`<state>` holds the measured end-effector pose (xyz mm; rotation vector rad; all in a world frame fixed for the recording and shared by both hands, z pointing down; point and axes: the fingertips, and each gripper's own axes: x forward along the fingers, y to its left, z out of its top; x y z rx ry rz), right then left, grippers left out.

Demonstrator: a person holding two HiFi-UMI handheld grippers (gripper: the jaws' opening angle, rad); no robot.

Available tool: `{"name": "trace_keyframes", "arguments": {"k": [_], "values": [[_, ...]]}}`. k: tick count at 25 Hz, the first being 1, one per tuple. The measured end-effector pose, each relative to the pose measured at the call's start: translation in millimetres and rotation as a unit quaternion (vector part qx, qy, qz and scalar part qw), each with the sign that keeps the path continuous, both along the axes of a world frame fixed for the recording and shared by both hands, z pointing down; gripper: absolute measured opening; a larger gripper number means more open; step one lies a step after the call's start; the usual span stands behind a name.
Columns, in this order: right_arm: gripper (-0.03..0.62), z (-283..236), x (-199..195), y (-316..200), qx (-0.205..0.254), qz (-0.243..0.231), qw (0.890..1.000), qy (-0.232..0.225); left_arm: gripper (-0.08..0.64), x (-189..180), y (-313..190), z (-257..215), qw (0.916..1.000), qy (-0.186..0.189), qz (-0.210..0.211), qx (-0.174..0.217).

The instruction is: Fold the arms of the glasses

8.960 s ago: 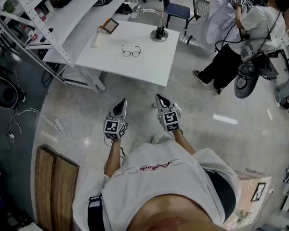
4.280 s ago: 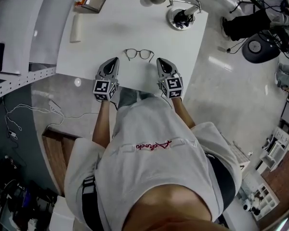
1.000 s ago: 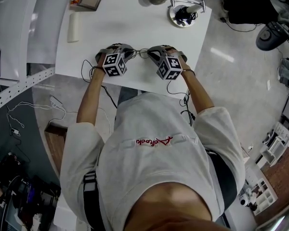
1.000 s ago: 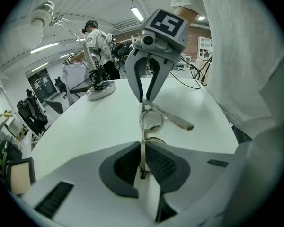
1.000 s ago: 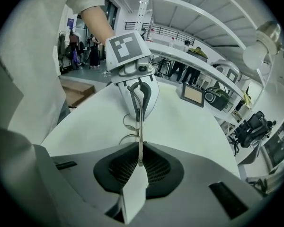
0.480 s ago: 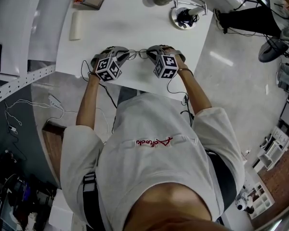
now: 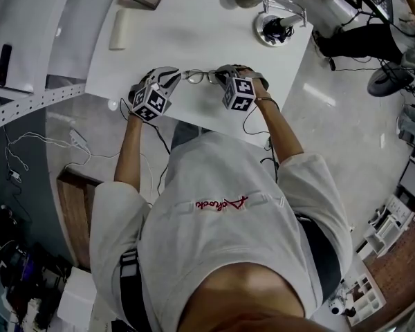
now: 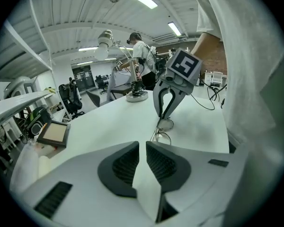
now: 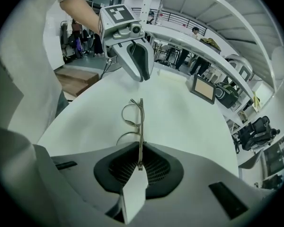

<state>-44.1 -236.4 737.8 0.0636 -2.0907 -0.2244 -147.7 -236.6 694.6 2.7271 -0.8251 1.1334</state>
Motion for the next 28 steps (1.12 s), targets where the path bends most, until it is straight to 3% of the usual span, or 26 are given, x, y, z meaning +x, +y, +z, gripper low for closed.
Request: {"name": "trace_keyframes", "arguments": {"k": [5,10,15,17,20,28], "values": [[0.049,-1,3,-1,0.015,0.0,1.0,0.002,0.069,6,3,-10,0.9998,0.011,-0.013,0.009],[0.112,-9,2,-6,0.036,0.009,0.999,-0.002,0.069,6,1,-18,0.9995,0.013,-0.021,0.02],[0.112,-23,4,-5,0.051,0.023,0.998,-0.018,0.069,13,4,-26,0.9992,0.012,-0.023,0.032],[0.104,-28,7,-4,0.057,0.032,0.998,-0.025,0.069,18,6,-30,0.9989,0.016,-0.027,0.035],[0.029,-39,13,-3,0.074,0.05,0.995,-0.04,0.069,24,9,-37,0.9983,0.026,-0.034,0.038],[0.026,-55,35,15,0.074,0.081,0.992,-0.067,0.025,47,25,-52,0.9967,0.053,-0.049,0.036]]}}
